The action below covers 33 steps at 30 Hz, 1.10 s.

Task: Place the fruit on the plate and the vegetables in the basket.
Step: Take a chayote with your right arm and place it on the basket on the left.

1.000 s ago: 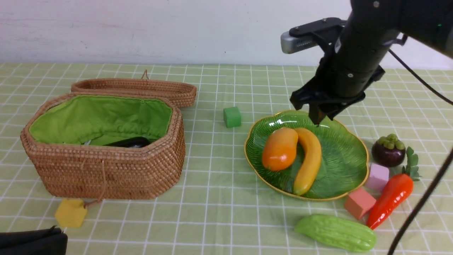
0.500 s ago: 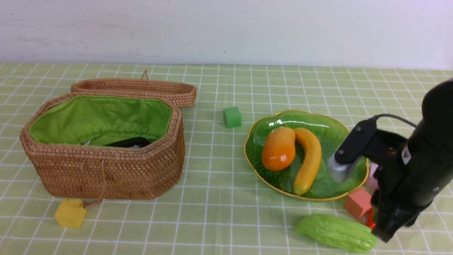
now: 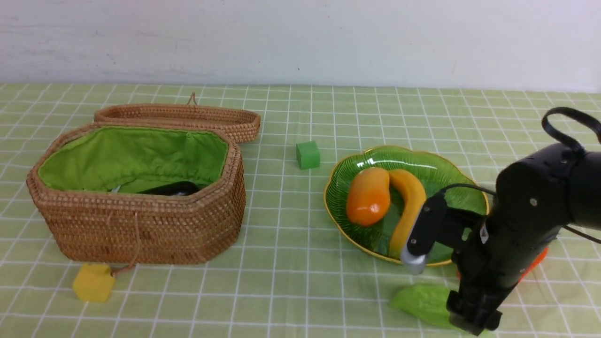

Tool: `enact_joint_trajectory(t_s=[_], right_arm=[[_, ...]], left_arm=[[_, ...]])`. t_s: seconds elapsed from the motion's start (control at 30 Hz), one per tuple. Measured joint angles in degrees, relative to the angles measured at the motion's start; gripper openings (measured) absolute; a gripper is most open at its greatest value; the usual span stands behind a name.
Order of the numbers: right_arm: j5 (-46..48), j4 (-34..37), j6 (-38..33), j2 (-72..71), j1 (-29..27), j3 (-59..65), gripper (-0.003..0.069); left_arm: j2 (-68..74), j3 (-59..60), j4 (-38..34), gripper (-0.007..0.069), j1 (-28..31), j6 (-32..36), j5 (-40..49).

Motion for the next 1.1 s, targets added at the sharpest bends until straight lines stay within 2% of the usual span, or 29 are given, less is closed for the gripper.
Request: enact_joint_trajectory(t_s=[0.13, 0.43, 0.57, 0.7, 0.87, 0.97, 1.03, 1.1], right_arm=[[-2.42, -0.18, -0.04, 2.63, 0.0, 0.0, 0.0532], [-3.33, 0.8, -0.04, 5.41, 0.0, 0.0, 0.0516], [-3.34, 2.7, -0.11, 5.63, 0.0, 0.0, 0.0472], [-2.86, 4.27, -0.11, 5.63, 0.0, 0.0, 0.0467], [3.62, 7.87, -0.11, 5.3, 0.0, -1.31, 0.0467], [9.57, 13.22, -0.25, 3.17, 0.22, -3.99, 0.0467], [12.86, 16.6, -0.25, 0.94, 1.18, -6.72, 0.0467], [15.14, 18.42, -0.25, -0.85, 2.8, -10.39, 0.0467]], left_arm=[[0.0, 0.0, 0.0, -0.0011, 0.0, 0.0, 0.14], [0.0, 0.0, -0.05, -0.0011, 0.0, 0.0, 0.19], [0.0, 0.0, -0.05, -0.0009, 0.0, 0.0, 0.19], [0.0, 0.0, -0.05, -0.0006, 0.0, 0.0, 0.14], [0.0, 0.0, 0.27, -0.0004, 0.0, 0.0, -0.42], [0.0, 0.0, 2.67, -0.0003, 0.0, -0.35, -0.57], [0.0, 0.0, 5.07, -0.0002, 0.0, -2.29, -1.57], [0.0, 0.0, 8.57, -0.0003, 0.0, -7.06, -3.59]])
